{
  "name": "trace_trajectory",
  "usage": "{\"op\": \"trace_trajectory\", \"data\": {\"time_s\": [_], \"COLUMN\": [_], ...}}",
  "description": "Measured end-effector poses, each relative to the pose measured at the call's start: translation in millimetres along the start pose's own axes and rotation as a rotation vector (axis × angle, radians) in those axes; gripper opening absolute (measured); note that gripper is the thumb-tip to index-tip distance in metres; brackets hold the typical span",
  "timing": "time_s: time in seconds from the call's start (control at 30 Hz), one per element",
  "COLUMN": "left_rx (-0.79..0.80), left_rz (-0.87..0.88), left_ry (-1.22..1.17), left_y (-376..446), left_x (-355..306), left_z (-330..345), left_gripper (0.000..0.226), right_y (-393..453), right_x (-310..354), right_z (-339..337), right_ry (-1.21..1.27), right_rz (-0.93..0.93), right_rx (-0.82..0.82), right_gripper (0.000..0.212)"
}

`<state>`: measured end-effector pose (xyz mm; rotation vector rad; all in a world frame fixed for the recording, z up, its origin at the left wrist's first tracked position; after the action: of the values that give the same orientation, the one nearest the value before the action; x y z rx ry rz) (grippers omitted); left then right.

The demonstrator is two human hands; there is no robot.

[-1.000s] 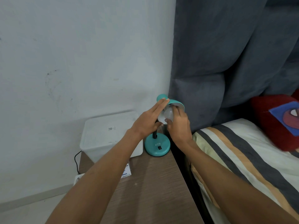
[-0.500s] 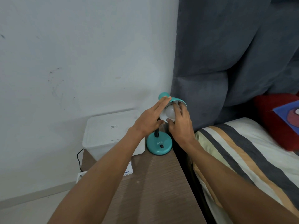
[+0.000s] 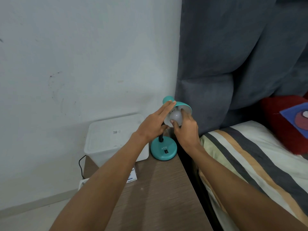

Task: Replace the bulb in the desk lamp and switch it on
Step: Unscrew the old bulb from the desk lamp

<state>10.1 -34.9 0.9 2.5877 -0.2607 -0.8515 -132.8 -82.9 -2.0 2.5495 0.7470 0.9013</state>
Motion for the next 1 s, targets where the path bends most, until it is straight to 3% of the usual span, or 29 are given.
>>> {"op": "trace_trajectory", "data": {"time_s": [0.13, 0.37, 0.53, 0.7, 0.87, 1.0], "left_rx": [-0.005, -0.002, -0.009, -0.01, -0.017, -0.011], "left_rz": [-0.012, 0.001, -0.018, -0.011, -0.019, -0.021], "left_ry": [0.004, 0.002, 0.01, 0.006, 0.013, 0.001], "left_y": [-0.6, 0.0, -1.0, -0.1, -1.8, -0.1], "left_x": [-0.2, -0.9, -0.5, -0.1, 0.4, 0.1], "left_z": [-0.2, 0.1, -0.8, -0.4, -1.0, -1.7], "left_gripper": [0.106, 0.104, 0.107, 0.106, 0.106, 0.105], "right_y": [0.4, -0.3, -2.2, -2.2, -4.5, -0.5], "right_x": [3.5, -3.3, 4.1, -2.4, -0.4, -2.3], "right_z": [-2.9, -0.6, -4.7, 2.5, -0.9, -1.6], "right_ry": [-0.099, 0.015, -0.122, 0.025, -0.11, -0.055], "right_rz": [-0.114, 0.016, -0.152, 0.027, -0.137, -0.116], "right_rx": [-0.008, 0.02, -0.022, 0.008, 0.005, 0.018], "right_gripper": [0.063, 0.062, 0.069, 0.069, 0.07, 0.067]}}
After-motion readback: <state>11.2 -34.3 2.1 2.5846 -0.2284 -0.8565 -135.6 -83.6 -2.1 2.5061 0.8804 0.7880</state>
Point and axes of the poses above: each hand's wrist, its own y-axis towards the middle knuckle, its own z-axis out of the palm, x = y × z, the point moved 3 cm from there along y, towards the middle knuckle, and after that the axes turned 11 degrees about -y, right-handed, at the moved point
